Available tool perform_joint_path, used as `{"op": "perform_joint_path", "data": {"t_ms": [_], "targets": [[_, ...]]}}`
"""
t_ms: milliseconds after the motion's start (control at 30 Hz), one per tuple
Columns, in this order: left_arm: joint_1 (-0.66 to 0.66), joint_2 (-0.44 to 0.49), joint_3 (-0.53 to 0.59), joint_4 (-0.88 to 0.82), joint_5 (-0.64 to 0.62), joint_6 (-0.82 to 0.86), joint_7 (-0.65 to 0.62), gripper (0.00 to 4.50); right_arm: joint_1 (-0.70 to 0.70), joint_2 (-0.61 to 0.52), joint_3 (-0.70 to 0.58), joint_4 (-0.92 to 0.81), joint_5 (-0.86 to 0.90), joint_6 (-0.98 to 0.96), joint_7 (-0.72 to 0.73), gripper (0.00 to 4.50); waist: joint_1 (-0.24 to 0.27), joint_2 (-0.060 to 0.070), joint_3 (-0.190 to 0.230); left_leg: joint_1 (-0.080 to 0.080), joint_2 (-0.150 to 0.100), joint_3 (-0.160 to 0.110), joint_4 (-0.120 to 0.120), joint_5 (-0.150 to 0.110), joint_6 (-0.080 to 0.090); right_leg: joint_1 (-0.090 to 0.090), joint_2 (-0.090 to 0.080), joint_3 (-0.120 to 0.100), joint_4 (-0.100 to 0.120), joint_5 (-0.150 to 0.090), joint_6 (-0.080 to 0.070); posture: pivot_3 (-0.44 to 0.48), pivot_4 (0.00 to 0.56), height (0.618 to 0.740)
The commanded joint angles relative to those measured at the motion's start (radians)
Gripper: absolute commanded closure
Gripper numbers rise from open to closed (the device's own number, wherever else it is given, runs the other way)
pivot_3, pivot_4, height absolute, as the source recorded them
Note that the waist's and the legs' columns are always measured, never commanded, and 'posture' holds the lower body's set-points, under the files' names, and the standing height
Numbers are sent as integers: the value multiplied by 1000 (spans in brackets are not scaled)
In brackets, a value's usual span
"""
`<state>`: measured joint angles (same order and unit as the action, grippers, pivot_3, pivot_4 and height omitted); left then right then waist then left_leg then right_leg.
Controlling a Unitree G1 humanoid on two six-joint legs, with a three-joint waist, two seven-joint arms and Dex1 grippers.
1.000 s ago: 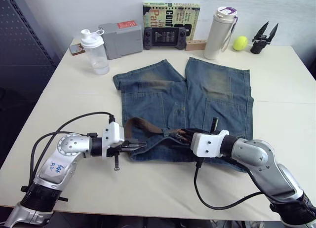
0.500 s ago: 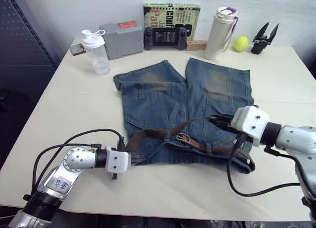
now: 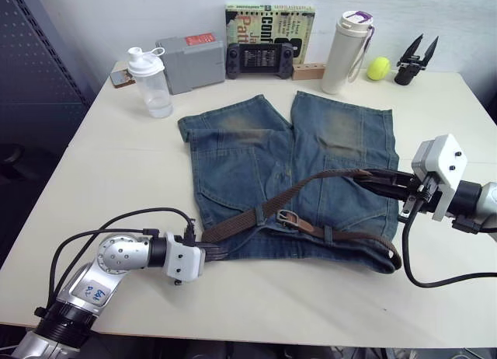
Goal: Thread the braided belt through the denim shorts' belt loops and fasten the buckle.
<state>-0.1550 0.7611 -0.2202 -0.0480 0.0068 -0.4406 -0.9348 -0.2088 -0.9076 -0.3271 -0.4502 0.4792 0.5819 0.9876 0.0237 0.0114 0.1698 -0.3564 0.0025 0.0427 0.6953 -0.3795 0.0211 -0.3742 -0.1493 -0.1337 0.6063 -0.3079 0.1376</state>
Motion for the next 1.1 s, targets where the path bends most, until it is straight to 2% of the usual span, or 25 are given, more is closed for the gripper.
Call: {"op": "perform_joint_path", "data": {"t_ms": [33, 167, 233, 367, 500, 600, 700, 767, 900, 1100], "targets": [[-2, -4, -1, 40, 18, 8, 3, 4456, 25, -15, 58, -59, -56, -73, -13, 4500, 0, 0, 0, 0, 0, 0, 0, 0, 0, 0, 0, 0, 0, 0, 0, 0, 150, 731], [-42, -5, 58, -28, -102, 83, -11, 4456, 26, -4, 169, -62, -190, -193, -57, 4500, 0, 0, 0, 0, -1, 0, 1, 0, 0, 0, 0, 0, 0, 0, 0, 0, 150, 731], [-72, 6, 91, -83, -185, 174, -32, 4456, 5, 10, 209, -52, -243, -246, -89, 4500, 0, -1, 0, -1, -1, 0, 1, 0, 0, -1, 0, 0, 0, 0, 0, 0, 150, 731], [-107, 64, 161, -178, -344, 355, -99, 3181, -38, 36, 262, -45, -306, -291, -135, 4500, -2, -2, 1, -1, 0, 0, 1, 0, 0, -1, 0, 0, 0, 0, 0, 0, 150, 731], [-129, 126, 201, -247, -463, 556, -146, 1300, -65, 52, 293, -38, -337, -315, -153, 4500, -3, -2, 2, -1, 1, 0, 1, 0, 0, -1, 0, 0, 0, 0, 0, 0, 150, 731], [-230, 99, 232, -246, -561, 720, -94, 46, -91, 62, 317, -41, -356, -334, -158, 4500, 2, -3, 3, -2, 1, -1, 1, 0, 0, -1, 0, 0, 0, 0, 0, 0, 150, 731], [-371, 33, 213, -204, -555, 824, -6, 46, -124, 71, 350, -49, -372, -339, -158, 4500, 3, -5, 5, -4, 0, -3, 4, 0, 0, -1, 0, -1, 0, 0, 0, 0, 150, 731], [-436, -19, 167, -180, -466, 813, 51, 46, -152, 80, 383, -55, -390, -343, -156, 4500, 1, -5, 5, -4, -2, -3, 3, 0, 0, -1, 0, -1, 1, 0, 0, 0, 150, 731], [-457, -65, 94, -188, -348, 801, 95, 46, -182, 93, 435, -62, -430, -339, -154, 4500, -5, -6, 5, -4, -2, -3, 1, 0, 0, -2, 1, -1, 0, 0, 0, 0, 150, 731], [-455, -94, 60, -188, -228, 786, 161, 46, -205, 105, 459, -62, -465, -331, -158, 4500, -5, -7, 6, -4, -1, -2, 2, 0, 0, -3, 1, -1, 0, 0, 0, 0, 150, 731]]}}
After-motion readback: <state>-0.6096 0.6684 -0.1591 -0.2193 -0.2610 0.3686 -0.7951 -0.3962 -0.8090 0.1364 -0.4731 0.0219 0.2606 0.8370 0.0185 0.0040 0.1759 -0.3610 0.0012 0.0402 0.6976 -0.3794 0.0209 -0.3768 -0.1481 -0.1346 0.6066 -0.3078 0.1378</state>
